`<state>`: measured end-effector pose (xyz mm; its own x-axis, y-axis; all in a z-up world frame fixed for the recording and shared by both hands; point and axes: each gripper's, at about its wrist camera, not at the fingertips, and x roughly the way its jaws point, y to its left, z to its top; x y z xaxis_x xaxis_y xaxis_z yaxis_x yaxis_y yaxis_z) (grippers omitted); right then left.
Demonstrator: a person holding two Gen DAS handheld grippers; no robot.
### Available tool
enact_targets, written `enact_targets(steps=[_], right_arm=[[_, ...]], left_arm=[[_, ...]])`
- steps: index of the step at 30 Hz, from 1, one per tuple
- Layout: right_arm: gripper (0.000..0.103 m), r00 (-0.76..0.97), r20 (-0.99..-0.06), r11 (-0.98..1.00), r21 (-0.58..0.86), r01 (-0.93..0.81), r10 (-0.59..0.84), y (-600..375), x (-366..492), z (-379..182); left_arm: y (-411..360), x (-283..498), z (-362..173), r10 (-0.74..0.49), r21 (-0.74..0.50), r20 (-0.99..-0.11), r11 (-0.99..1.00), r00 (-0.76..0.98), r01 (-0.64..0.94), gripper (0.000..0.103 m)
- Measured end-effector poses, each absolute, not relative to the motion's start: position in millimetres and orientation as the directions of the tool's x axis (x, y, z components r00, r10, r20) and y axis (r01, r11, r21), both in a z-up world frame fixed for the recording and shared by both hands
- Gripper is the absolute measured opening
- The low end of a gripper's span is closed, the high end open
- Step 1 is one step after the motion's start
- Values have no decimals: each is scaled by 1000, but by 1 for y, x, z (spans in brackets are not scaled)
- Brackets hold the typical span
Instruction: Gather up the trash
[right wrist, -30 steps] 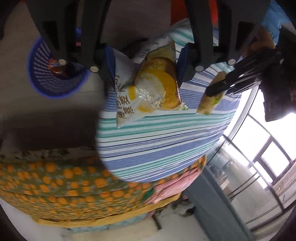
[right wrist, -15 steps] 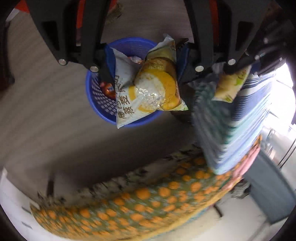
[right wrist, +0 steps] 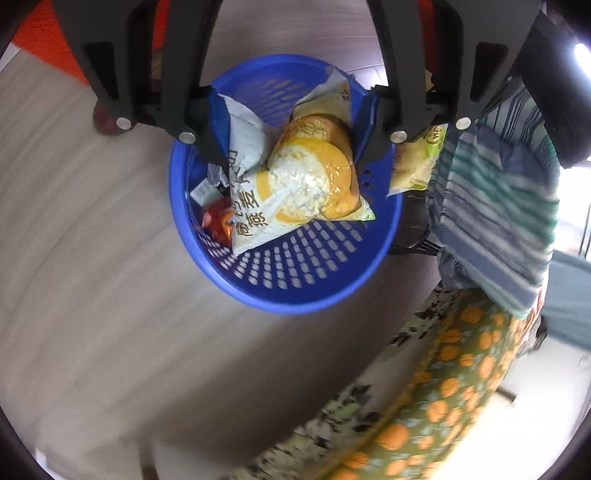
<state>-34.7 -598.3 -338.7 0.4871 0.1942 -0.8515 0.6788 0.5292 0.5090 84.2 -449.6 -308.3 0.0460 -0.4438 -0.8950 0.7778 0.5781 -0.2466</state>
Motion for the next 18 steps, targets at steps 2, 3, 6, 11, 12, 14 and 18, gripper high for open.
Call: enact_targets(steps=[2,3,6,11,12,14,18], right_arm=[[63,487,-848,502,520,691,208,-601,-38,-349],[76,493,-843,488,530,694,214,-602,-39,-352],[82,512,-834,464,543,700,203,-606,-42,-352],[87,534,-838,496,512,702,109,-608,-50,-324],[89,535,-840,507,500,702,88,-608,-54,-316],[91,539,-841,537,475,697,43,-604,-60,-297],[93,556,-831,608,427,670,-29,-589,-76,-255]], left_arm=[[-453,86,-315,-438,-244,-898,571,39,784,20],[-452,86,-316,-435,-239,-899,570,42,786,26],[-450,87,-314,-446,-234,-893,578,63,781,69],[-440,76,-287,-482,-202,-863,604,152,771,81],[-437,72,-279,-490,-193,-855,606,171,772,85],[-430,60,-256,-505,-165,-835,610,220,775,91],[-411,39,-213,-539,-129,-791,609,289,782,98]])
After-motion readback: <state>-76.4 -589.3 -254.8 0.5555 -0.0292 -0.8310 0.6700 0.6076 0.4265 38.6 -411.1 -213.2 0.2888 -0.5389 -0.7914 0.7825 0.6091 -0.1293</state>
